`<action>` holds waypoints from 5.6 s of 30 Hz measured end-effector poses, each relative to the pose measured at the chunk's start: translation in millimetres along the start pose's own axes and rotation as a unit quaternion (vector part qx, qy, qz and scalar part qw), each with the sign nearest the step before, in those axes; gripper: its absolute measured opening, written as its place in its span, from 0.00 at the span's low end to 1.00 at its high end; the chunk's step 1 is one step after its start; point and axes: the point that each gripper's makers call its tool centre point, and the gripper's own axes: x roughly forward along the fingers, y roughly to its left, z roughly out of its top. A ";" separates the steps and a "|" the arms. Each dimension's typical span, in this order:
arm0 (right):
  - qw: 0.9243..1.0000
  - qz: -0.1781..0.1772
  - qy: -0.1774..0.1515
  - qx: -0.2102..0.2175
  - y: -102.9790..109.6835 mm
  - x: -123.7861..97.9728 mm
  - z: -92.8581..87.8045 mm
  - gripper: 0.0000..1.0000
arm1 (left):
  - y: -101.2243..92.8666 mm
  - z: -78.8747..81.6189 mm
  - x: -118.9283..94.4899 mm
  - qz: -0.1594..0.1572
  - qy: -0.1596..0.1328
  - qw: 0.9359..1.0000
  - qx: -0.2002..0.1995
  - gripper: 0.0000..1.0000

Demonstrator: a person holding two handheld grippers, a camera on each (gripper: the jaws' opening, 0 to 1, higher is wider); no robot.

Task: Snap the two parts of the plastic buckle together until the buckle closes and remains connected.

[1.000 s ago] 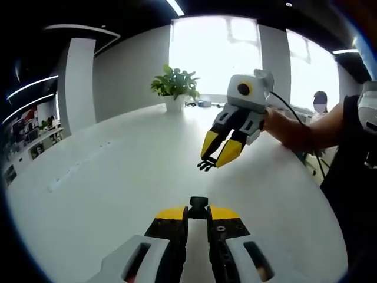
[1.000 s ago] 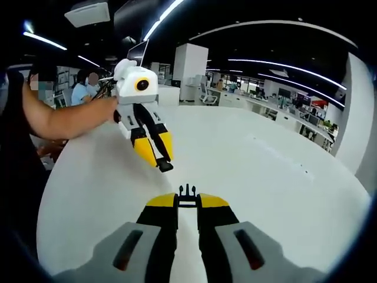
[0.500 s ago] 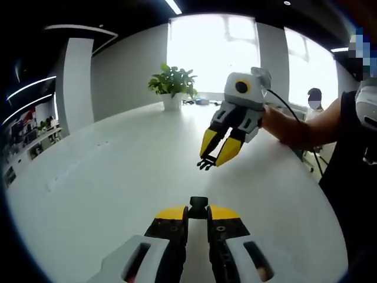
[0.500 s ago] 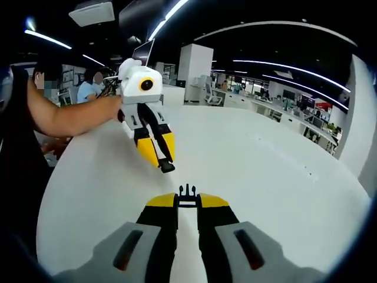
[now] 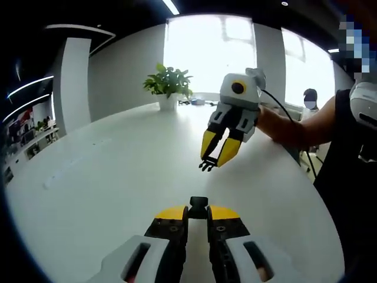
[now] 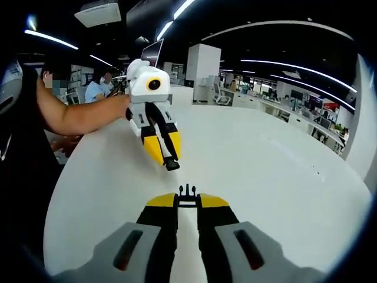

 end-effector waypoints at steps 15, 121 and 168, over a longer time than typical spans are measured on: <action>0.999 0.029 0.008 -0.021 13.9 3.1 -7.6 0.11 | -9.0 -4.3 3.2 -0.020 0.007 1.000 0.005 0.10; 0.995 0.094 0.011 -0.014 36.4 4.9 -27.0 0.11 | -28.0 -15.3 17.7 -0.069 0.005 0.997 0.041 0.09; 0.994 0.101 0.001 -0.027 40.5 11.9 -21.9 0.11 | -36.5 -13.1 22.9 -0.080 -0.003 0.996 0.043 0.09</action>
